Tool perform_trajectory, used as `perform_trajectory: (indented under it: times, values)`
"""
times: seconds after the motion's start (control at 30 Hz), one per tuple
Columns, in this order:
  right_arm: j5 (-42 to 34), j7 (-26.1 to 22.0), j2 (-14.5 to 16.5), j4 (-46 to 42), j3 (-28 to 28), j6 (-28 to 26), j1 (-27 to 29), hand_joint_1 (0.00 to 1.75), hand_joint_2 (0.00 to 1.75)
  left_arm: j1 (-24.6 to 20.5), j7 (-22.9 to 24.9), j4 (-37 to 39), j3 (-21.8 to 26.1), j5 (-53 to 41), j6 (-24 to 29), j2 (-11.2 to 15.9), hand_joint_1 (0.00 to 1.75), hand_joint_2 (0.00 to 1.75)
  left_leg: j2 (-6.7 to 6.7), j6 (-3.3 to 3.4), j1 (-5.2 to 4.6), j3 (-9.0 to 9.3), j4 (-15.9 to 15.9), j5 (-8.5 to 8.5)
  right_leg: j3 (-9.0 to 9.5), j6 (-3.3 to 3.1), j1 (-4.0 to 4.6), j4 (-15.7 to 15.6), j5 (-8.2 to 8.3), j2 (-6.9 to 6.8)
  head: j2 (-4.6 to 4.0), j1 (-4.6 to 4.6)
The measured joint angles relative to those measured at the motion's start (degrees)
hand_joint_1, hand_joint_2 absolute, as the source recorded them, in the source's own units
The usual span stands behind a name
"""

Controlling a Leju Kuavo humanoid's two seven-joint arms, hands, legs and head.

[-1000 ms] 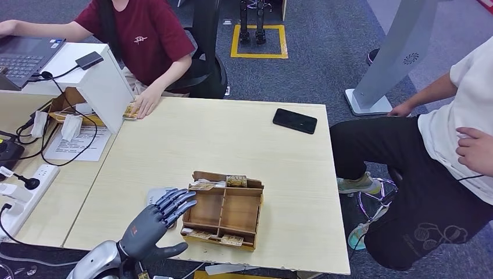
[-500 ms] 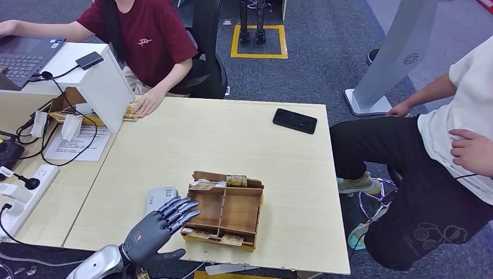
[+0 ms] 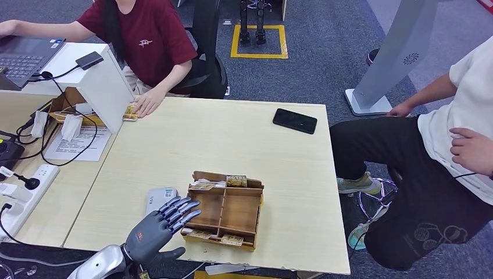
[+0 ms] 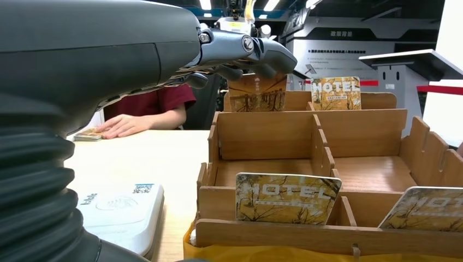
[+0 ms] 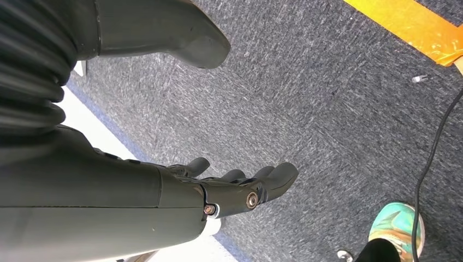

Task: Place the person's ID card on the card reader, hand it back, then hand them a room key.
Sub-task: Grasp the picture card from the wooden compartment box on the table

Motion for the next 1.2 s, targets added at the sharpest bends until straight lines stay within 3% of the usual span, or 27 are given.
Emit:
perform_trajectory:
  times: [1.13, 1.17, 1.2]
  values:
    - [0.0, -0.07, 0.02, 0.0, 0.81, -0.2, -0.07, 0.0, 1.75, 0.03, -0.88, 1.53, -2.54, 3.03, -0.6, -2.25, 0.0, 1.75, 0.0, 0.0, 0.0, -0.01, 0.0, 0.0, 0.0, 0.0, 0.0, 0.0, 0.0, 0.0, -0.01, 0.0]
    - [0.0, -0.2, 0.02, 0.0, 0.81, -0.21, -0.07, 0.0, 1.75, 0.03, -0.88, 1.61, -2.6, 3.06, -0.6, -2.33, 0.0, 1.75, -0.01, 0.0, 0.0, -0.01, 0.0, 0.0, 0.0, 0.0, 0.0, 0.0, 0.0, -0.01, 0.0, 0.0]
    - [0.0, -0.36, 0.02, 0.0, 0.81, -0.24, -0.08, 0.0, 1.75, 0.03, -0.87, 1.67, -2.65, 3.1, -0.6, -2.38, 0.11, 1.75, -0.01, 0.0, 0.0, -0.01, 0.0, 0.0, 0.0, 0.0, 0.0, 0.0, 0.0, -0.01, 0.0, 0.0]
